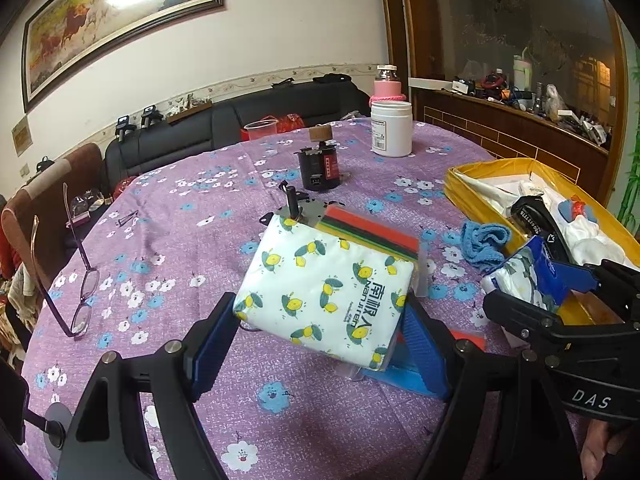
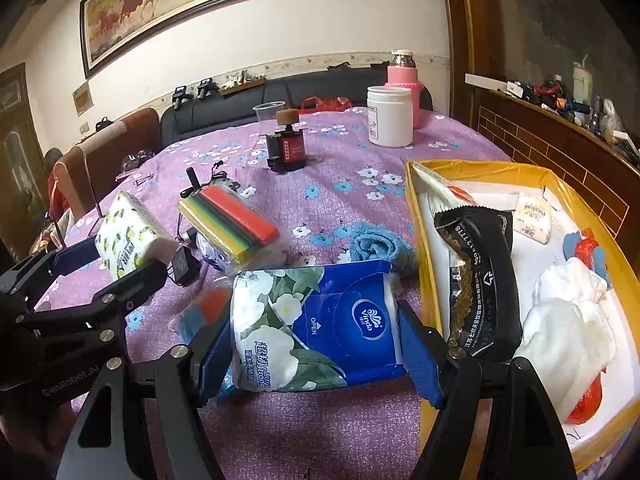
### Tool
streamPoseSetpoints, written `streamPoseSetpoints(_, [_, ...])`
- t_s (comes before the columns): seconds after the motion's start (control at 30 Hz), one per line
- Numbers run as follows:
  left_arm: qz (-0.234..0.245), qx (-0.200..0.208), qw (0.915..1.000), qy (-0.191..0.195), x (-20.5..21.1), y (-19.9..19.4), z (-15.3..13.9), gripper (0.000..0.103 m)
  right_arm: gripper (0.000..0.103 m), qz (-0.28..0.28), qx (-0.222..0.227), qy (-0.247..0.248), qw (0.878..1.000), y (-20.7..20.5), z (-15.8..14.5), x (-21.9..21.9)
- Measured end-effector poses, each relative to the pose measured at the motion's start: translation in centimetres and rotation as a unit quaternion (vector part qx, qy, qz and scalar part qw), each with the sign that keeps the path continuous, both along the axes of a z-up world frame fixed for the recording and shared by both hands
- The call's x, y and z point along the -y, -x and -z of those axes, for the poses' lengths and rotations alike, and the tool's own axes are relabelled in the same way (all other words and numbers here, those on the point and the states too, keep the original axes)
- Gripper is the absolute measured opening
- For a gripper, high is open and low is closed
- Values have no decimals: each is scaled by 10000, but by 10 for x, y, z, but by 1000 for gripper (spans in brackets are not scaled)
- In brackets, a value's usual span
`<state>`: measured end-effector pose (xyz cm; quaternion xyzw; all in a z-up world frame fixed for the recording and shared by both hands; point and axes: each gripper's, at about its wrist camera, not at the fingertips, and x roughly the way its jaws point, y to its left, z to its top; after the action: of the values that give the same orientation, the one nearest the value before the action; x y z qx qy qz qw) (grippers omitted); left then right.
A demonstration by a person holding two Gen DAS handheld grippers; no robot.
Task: Organize soft objects
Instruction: 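Hold lemon-print pack in left gripper while right gripper grasps and lifts blue Vinda pack, then lower lemon-print pack and blue Vinda pack into the tray, opening both grippers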
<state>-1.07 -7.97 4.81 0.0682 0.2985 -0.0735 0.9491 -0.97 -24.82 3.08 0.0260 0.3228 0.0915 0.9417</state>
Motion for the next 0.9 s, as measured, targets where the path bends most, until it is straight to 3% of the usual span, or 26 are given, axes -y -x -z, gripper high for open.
streamPoseSetpoints(0.3, [114, 7, 9998, 170, -2, 3, -2, 79, 79, 28, 136, -281, 9995, 13, -11, 14])
streamPoseSetpoints(0.5, [336, -133, 9992, 184, 15, 13, -12, 79, 79, 388, 149, -797, 9960, 15, -37, 67])
streamPoseSetpoints(0.67, [831, -381, 9953, 324, 58, 13, -28, 79, 79, 761, 126, -871, 9932, 12, -58, 119])
streamPoseSetpoints(0.9, [1604, -684, 9839, 398, 152, -1, -34, 79, 79, 1199, -502, -937, 9871, -25, -56, 191])
